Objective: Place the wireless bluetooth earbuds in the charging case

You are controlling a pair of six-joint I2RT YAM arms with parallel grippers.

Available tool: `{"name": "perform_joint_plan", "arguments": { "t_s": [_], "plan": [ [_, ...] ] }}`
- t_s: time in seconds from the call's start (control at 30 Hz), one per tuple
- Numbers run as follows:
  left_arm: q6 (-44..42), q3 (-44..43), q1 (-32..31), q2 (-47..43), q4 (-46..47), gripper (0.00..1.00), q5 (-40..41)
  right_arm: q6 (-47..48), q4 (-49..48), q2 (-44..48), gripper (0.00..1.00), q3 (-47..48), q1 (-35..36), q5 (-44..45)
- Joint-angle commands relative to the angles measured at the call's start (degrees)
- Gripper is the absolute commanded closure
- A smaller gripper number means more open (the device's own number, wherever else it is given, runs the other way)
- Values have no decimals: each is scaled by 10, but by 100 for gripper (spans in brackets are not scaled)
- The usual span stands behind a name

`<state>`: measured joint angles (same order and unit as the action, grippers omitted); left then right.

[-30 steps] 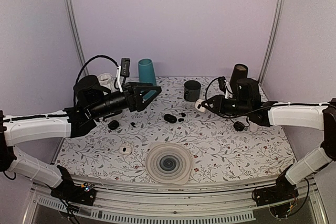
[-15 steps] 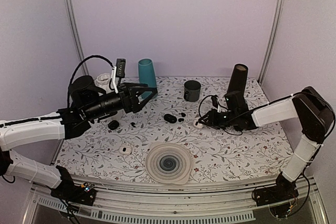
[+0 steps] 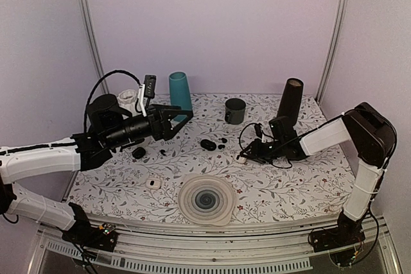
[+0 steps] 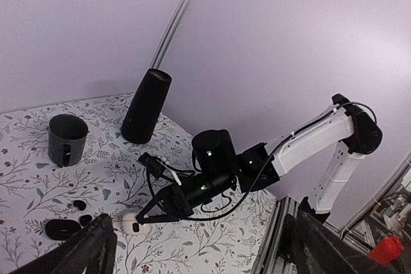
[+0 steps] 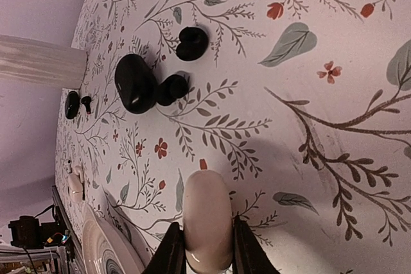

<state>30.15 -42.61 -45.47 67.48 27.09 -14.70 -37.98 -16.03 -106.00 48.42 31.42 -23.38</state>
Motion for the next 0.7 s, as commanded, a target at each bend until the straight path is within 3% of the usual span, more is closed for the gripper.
{"name": "perform_joint_plan", "arguments": {
  "t_s": [0.0, 0.67],
  "plan": [
    [-6, -3, 5, 13, -13, 4, 0, 4, 7, -9, 76, 18, -3, -7],
    [-21, -86, 4, 124, -131, 5, 46, 80, 152, 89, 28, 26, -3, 105]
  ]
}}
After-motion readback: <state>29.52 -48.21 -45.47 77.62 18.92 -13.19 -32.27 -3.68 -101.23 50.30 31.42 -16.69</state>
